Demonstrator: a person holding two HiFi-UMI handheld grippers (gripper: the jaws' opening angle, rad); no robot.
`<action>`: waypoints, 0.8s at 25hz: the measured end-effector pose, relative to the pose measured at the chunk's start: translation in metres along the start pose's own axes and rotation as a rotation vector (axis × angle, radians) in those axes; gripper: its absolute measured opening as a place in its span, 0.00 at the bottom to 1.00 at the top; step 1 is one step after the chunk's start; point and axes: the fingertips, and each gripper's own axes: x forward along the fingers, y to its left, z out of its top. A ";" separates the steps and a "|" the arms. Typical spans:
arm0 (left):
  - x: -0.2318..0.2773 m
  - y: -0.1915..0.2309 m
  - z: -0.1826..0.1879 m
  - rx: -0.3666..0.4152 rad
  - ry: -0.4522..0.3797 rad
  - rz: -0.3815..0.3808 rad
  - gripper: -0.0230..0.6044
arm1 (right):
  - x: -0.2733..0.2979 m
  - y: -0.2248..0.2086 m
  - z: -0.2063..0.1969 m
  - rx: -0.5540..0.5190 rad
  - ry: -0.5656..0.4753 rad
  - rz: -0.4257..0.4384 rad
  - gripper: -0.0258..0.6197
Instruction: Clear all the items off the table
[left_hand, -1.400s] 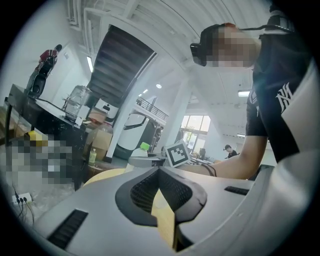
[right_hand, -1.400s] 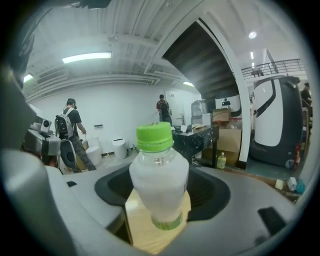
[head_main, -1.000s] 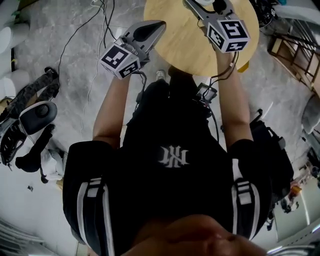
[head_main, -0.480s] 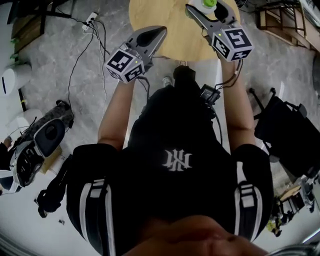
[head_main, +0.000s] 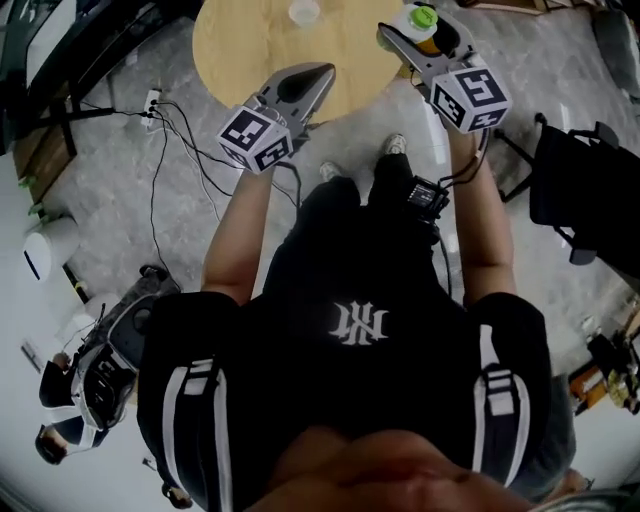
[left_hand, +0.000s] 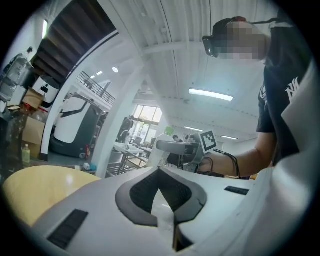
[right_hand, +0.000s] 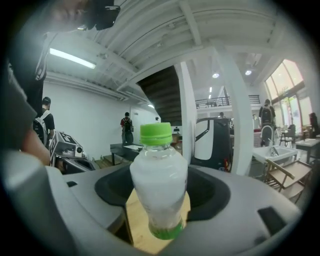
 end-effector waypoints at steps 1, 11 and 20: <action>0.013 -0.004 -0.001 0.004 0.011 -0.024 0.04 | -0.011 -0.012 -0.004 0.010 -0.001 -0.024 0.52; 0.152 -0.048 -0.021 0.016 0.075 -0.144 0.04 | -0.098 -0.127 -0.049 0.077 -0.002 -0.157 0.52; 0.280 -0.065 -0.079 -0.032 0.112 -0.158 0.04 | -0.120 -0.237 -0.146 0.140 0.033 -0.157 0.52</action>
